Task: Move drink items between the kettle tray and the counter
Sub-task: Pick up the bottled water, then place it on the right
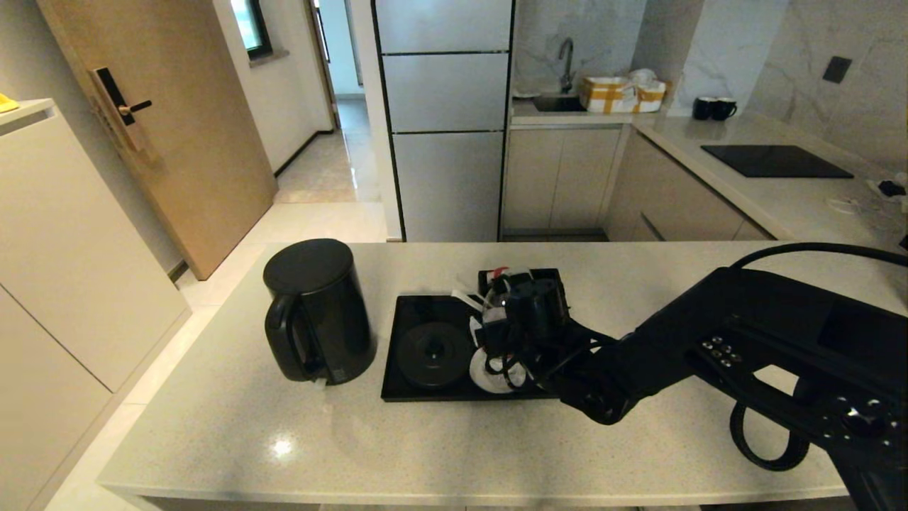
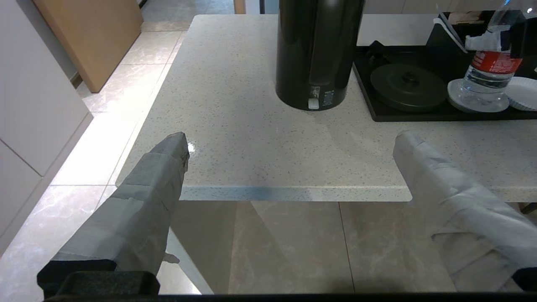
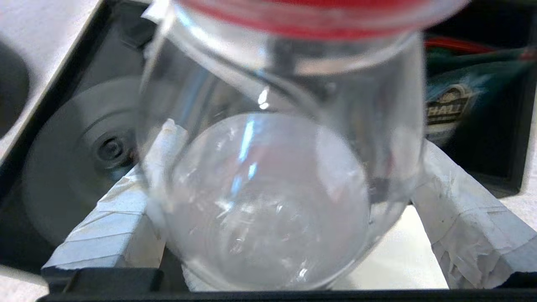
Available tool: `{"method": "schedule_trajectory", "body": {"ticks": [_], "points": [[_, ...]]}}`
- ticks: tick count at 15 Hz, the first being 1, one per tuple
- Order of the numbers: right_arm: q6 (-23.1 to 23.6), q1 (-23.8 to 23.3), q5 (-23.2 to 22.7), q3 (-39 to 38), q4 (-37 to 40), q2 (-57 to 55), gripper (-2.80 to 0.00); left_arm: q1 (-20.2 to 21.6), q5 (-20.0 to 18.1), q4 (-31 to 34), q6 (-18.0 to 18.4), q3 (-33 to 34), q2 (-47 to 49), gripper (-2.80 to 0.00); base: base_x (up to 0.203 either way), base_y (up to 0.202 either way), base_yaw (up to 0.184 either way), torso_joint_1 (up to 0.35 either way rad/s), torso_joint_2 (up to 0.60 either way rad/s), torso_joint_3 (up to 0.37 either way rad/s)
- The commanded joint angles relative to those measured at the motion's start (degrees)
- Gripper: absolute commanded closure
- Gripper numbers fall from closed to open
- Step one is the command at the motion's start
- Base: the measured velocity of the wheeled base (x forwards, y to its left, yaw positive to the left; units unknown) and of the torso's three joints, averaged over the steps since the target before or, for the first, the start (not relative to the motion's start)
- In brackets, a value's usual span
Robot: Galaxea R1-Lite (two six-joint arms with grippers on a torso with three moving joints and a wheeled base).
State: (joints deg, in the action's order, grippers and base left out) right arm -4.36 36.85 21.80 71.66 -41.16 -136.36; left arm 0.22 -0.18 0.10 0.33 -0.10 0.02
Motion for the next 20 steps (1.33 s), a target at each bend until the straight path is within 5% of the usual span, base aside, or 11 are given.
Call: {"method": "schedule_trajectory", "body": {"ticks": [1, 3, 4, 12, 20], "points": [[-0.03, -0.11, 0.09, -0.14, -0.17, -0.35, -2.8, 0.04, 0.01, -0.01, 0.02, 0.01, -0.02, -2.8, 0.0, 0.0, 0.0, 0.0, 0.0, 0.0], [-0.12, -0.11, 0.23, -1.06, -0.24, 0.38, -2.8, 0.04, 0.01, -0.01, 0.11, 0.01, -0.02, -2.8, 0.0, 0.0, 0.0, 0.0, 0.0, 0.0], [-0.12, -0.11, 0.26, -1.26, -0.24, 0.8, 0.0, 0.04, 0.01, -0.01, 0.02, 0.01, -0.02, -2.8, 0.0, 0.0, 0.0, 0.0, 0.0, 0.0], [-0.57, -0.08, 0.08, -7.57, -1.53, 5.67, 0.0, 0.04, 0.01, -0.01, 0.04, 0.01, -0.02, -2.8, 0.0, 0.0, 0.0, 0.0, 0.0, 0.0], [-0.37, -1.5, 0.23, -15.73, 3.85, 27.36, 0.0, 0.04, 0.01, -0.01, 0.02, 0.01, -0.02, -2.8, 0.0, 0.0, 0.0, 0.0, 0.0, 0.0]]}}
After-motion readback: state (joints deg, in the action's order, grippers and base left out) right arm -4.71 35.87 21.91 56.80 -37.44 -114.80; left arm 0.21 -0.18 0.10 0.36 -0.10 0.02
